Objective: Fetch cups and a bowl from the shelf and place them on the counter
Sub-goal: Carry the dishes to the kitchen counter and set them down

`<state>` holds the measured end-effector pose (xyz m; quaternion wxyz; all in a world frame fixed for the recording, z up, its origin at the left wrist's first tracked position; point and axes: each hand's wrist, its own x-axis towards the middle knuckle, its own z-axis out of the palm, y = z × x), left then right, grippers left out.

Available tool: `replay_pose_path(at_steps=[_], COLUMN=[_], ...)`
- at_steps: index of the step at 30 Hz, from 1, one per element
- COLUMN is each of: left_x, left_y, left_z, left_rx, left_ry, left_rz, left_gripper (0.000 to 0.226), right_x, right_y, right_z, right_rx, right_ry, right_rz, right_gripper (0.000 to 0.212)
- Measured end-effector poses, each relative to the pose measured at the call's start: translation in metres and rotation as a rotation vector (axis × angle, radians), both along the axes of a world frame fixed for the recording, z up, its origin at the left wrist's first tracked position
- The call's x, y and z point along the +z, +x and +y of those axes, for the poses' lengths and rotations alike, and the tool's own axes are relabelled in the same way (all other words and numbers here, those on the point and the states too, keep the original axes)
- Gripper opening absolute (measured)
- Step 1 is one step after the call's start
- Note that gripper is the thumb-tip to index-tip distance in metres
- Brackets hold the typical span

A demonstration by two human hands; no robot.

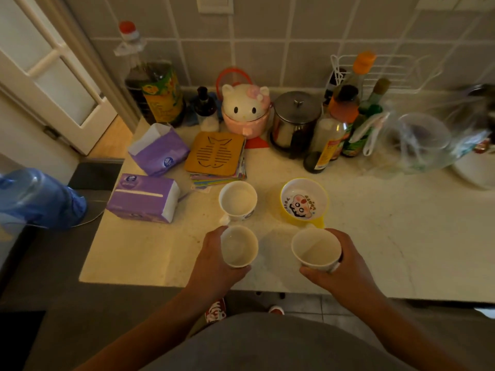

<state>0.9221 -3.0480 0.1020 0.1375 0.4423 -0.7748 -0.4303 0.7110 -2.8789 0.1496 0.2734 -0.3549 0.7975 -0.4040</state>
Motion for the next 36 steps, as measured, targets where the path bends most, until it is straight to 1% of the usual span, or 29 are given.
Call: replay_pose_path(at_steps=[5, 8, 14, 17, 21, 23, 25, 28, 30, 32, 36], left_x=[-0.004, -0.006, -0.012, -0.012, -0.006, -0.004, -0.006, -0.013, -0.017, -0.021, -0.027], left_y=[0.0, 0.0, 0.006, 0.011, 0.017, 0.023, 0.032, 0.046, 0.053, 0.056, 0.057], left_z=[-0.003, -0.007, -0.012, -0.012, -0.01, -0.009, -0.009, -0.01, -0.01, -0.01, -0.012], left_rx=[0.0, -0.011, -0.059, -0.077, -0.099, -0.085, -0.07, -0.089, -0.108, -0.124, -0.121], left_ry=[0.002, 0.01, -0.005, -0.001, -0.027, -0.078, -0.127, -0.246, -0.281, -0.289, -0.268], left_rz=[-0.012, -0.019, -0.029, -0.053, -0.09, -0.142, -0.255, -0.421, -0.497, -0.545, -0.569], left_gripper=[0.092, 0.094, 0.092, 0.097, 0.109, 0.113, 0.115, 0.111, 0.11, 0.11, 0.109], right_x=[-0.004, -0.006, -0.01, -0.013, -0.021, -0.027, -0.035, -0.045, -0.053, -0.058, -0.062], right_y=[-0.001, -0.002, -0.001, 0.002, 0.005, 0.007, 0.009, 0.01, 0.009, 0.01, 0.01], right_z=[0.008, 0.01, 0.013, 0.015, 0.015, 0.013, 0.012, 0.009, 0.008, 0.006, 0.004], right_rx=[-0.086, -0.095, -0.105, -0.061, -0.026, -0.018, -0.021, -0.039, -0.046, -0.042, -0.059], right_ry=[0.014, 0.026, 0.064, 0.085, 0.09, 0.094, 0.089, 0.114, 0.143, 0.156, 0.139], right_rz=[0.019, 0.032, 0.057, 0.06, 0.065, 0.063, 0.06, 0.046, 0.029, 0.039, 0.065], right_gripper=[0.087, 0.088, 0.089, 0.087, 0.088, 0.089, 0.09, 0.091, 0.093, 0.098, 0.101])
